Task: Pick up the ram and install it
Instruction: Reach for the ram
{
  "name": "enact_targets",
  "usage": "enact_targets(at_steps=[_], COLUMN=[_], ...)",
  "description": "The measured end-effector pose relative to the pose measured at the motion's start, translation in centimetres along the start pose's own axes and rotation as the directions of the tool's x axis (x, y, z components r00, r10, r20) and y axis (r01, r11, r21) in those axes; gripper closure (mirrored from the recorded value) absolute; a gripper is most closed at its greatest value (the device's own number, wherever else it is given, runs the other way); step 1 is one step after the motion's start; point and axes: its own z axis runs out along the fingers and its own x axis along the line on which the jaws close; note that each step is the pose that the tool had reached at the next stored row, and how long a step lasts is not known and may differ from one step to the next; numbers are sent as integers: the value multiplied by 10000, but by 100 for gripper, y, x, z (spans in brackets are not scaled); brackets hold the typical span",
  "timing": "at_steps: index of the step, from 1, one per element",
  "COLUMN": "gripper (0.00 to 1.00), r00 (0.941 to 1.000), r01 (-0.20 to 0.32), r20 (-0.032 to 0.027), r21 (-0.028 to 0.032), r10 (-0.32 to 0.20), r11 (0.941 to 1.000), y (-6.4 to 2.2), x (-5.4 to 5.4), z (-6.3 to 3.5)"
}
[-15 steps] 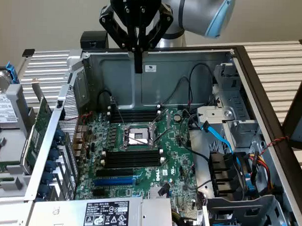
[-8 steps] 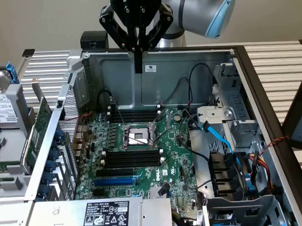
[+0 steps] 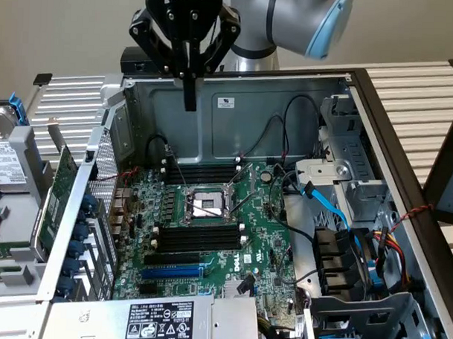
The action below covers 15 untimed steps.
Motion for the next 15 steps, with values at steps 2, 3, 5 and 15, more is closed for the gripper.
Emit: enact_targets(at_steps=[2,3,5,15], gripper=[89,89,89,89], r00=[10000,10000,10000,10000], r01=[-1,1,-1,0], r20=[0,0,0,-1], r21=[-1,-1,-1,-1], r10=[1,-1,1,0], r11=[10000,10000,10000,10000], y=[-11,-18,-31,-161], x=[89,135,226,655], z=[-2,-3,-5,-3])
